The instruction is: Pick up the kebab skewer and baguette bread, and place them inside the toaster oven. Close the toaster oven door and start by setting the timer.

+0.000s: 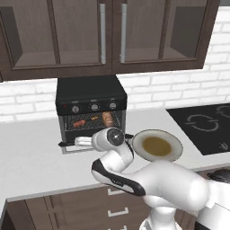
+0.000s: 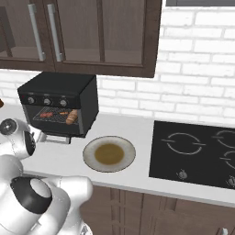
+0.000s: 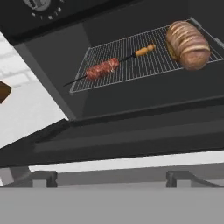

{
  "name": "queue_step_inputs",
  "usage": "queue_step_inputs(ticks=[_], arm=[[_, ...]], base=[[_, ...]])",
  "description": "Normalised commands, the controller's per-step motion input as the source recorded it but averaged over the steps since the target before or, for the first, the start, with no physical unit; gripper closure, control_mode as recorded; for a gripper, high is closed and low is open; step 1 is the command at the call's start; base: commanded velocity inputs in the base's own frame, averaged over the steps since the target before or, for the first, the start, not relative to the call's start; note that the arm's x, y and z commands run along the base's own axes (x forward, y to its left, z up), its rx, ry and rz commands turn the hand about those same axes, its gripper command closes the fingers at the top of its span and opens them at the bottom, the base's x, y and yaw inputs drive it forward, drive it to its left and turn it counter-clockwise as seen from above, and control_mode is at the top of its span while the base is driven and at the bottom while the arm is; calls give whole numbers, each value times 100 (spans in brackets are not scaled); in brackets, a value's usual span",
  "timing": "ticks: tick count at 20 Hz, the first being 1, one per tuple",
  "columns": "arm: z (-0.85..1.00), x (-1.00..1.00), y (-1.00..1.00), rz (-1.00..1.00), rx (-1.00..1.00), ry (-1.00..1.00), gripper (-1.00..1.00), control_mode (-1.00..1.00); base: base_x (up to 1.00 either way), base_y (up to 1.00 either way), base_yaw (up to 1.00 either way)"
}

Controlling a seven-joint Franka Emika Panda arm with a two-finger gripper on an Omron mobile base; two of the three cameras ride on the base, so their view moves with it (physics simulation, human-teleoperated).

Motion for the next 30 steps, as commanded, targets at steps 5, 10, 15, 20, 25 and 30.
queue_step_inputs(ticks=[5, 10, 15, 20, 25, 30], arm=[[1, 32, 0, 0, 0, 0, -100, -100], [0, 64, 0, 0, 0, 0, -100, -100], [2, 47, 2, 0, 0, 0, -100, -100], [1, 21, 10, 0, 0, 0, -100, -100], [0, 22, 13, 0, 0, 0, -100, -100], [26, -55, 24, 0, 0, 7, -100, -100]], base=[[0, 0, 0], [0, 0, 0], [0, 0, 0], [0, 0, 0], [0, 0, 0], [0, 0, 0]])
